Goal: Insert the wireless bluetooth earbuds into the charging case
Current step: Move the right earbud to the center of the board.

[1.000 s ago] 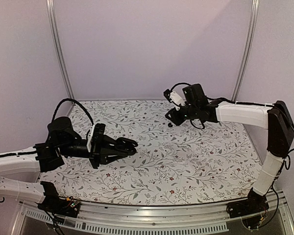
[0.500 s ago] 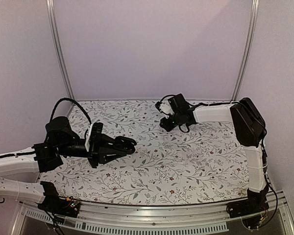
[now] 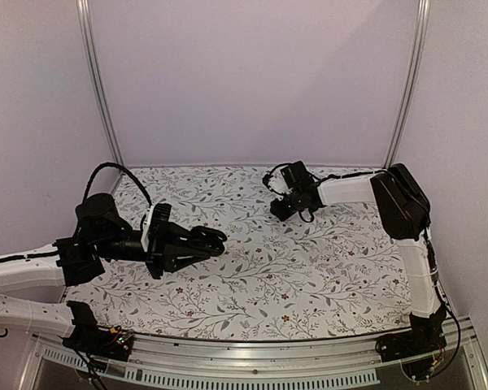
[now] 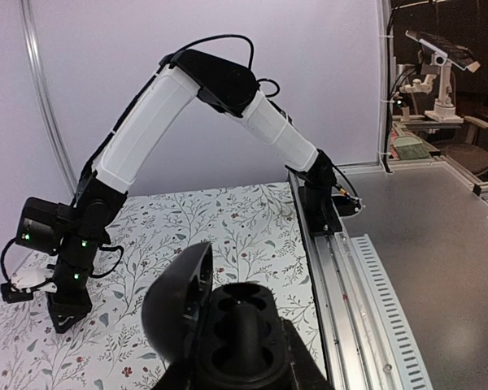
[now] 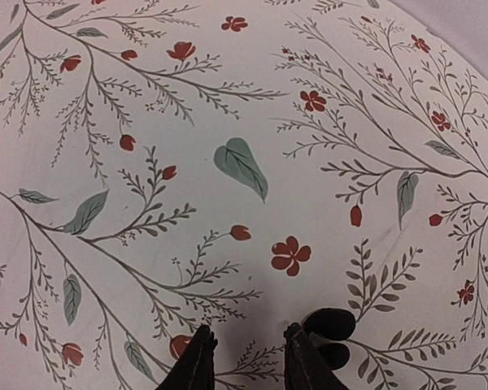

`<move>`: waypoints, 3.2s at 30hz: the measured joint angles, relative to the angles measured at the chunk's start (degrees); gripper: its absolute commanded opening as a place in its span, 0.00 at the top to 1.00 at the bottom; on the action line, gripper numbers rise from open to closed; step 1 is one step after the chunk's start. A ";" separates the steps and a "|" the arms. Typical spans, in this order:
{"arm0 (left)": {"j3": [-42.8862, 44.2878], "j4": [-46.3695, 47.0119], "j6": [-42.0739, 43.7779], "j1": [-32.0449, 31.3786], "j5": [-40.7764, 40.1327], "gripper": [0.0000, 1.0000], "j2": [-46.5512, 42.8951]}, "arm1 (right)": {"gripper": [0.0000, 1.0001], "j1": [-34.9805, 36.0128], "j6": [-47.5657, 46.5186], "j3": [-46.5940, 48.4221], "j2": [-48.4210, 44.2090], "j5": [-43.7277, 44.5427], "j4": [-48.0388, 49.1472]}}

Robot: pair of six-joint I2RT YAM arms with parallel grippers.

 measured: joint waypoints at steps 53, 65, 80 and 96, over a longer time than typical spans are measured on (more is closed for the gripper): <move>-0.02 -0.20 0.39 0.00 -1.03 1.00 -0.02 | 1.00 -5.86 -2.62 1.16 0.94 4.15 0.35; -0.02 -0.42 0.55 0.00 -1.05 1.00 -0.39 | 0.78 -6.62 -2.34 0.98 -4.48 -0.79 0.57; -0.02 -0.44 0.81 0.02 -1.05 1.00 -0.46 | 0.60 -8.00 -4.44 3.91 0.35 -2.86 -3.13; -0.02 -0.42 1.03 0.02 -1.07 1.00 -0.46 | 0.60 -9.97 -5.66 11.02 5.22 -4.46 -4.37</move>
